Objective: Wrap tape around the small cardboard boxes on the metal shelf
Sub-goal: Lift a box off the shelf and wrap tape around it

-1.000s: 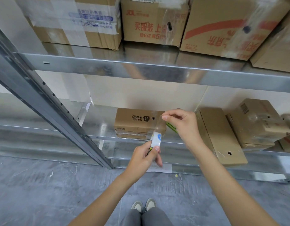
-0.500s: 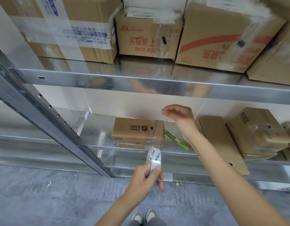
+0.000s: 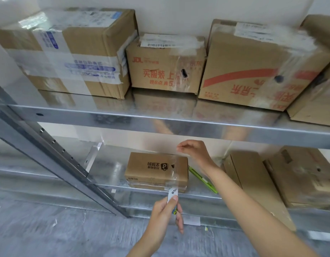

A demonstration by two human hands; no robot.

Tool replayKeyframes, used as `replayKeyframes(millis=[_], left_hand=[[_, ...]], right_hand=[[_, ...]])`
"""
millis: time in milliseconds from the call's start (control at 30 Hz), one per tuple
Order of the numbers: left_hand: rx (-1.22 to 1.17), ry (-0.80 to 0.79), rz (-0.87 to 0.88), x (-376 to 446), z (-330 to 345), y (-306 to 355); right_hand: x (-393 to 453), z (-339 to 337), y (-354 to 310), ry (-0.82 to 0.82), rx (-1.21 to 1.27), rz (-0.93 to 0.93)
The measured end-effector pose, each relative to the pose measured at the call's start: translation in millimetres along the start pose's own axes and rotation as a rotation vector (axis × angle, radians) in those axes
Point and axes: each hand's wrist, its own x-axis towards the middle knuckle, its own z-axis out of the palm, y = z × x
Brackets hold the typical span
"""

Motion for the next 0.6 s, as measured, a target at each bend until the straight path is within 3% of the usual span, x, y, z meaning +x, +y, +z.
replayKeyframes(millis=[600], left_hand=[[-0.061,0.117,-0.066,11.2,-3.0,-0.3]], right_hand=[[21.5,15.4,28.6,0.009,-0.049,0.121]])
